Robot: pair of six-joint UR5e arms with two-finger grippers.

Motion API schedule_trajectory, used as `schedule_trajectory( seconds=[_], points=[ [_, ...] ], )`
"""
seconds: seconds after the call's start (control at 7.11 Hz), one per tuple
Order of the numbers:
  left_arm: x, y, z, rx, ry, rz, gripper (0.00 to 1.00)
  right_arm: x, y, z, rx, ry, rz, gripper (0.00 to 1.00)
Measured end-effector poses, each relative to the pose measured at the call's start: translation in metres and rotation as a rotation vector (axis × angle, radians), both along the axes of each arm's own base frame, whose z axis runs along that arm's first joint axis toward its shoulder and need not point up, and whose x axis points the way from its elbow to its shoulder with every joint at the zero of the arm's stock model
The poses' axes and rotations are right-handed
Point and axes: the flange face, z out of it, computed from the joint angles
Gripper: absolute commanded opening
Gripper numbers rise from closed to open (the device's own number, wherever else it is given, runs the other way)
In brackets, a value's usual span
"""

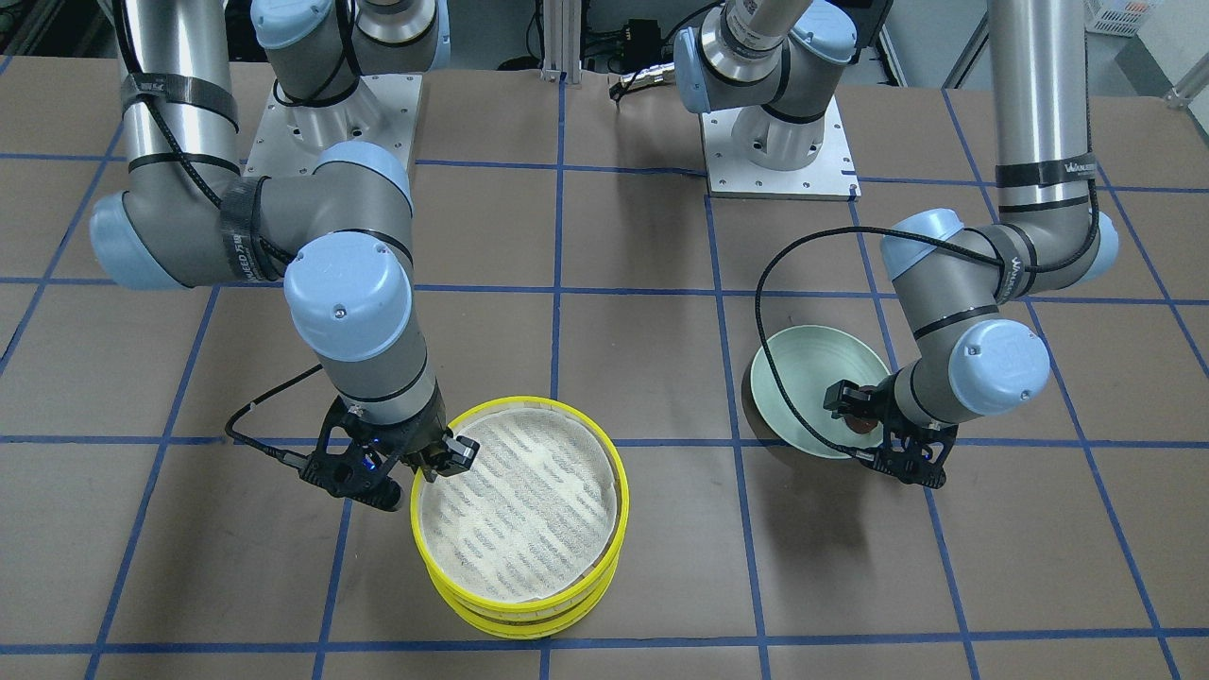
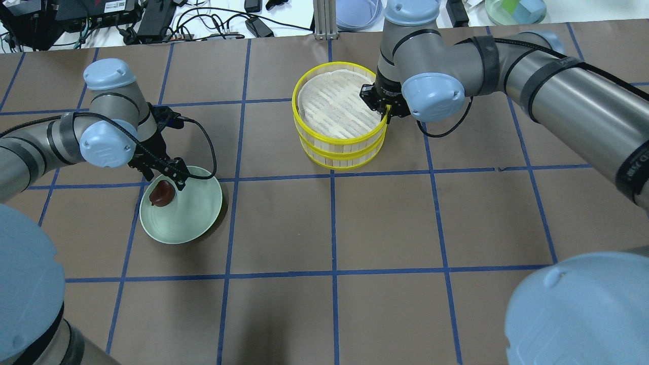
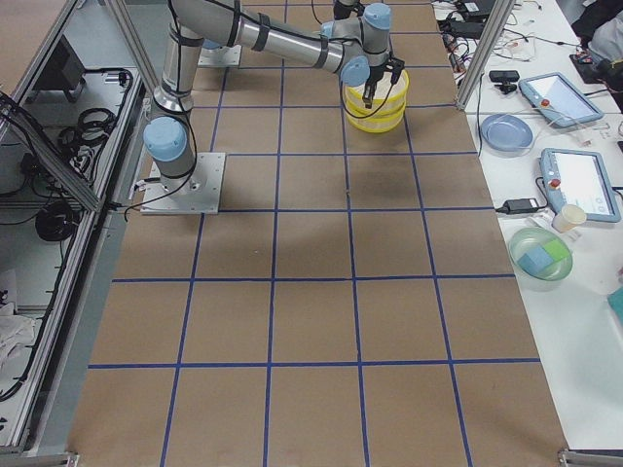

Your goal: Stack buns with steamer

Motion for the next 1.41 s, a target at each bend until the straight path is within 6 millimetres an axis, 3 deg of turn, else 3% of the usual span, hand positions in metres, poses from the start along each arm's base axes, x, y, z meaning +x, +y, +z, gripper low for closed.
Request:
schedule_trajectory(
  seconds=[0.56, 0.84, 0.98, 1.41],
  points=[
    [0.001, 0.0, 0.014, 0.003, -0.004, 0.021, 0.9, 0.0, -0.001, -0.012, 0.017, 0.004, -0.003, 0.0],
    [-0.006, 0.007, 0.01, 0.041, 0.006, 0.087, 0.6, 0.0, -0.001, -0.012, 0.013, 0.001, -0.003, 0.0],
    [-0.007, 0.01, 0.005, 0.057, 0.01, 0.1, 0.04, 0.0, -0.001, -0.012, 0.011, 0.001, -0.004, 0.0],
    [-0.004, 0.008, 0.007, 0.067, 0.006, 0.108, 0.0, 0.0, -0.002, -0.01, 0.001, -0.001, -0.006, 0.0]
  ],
)
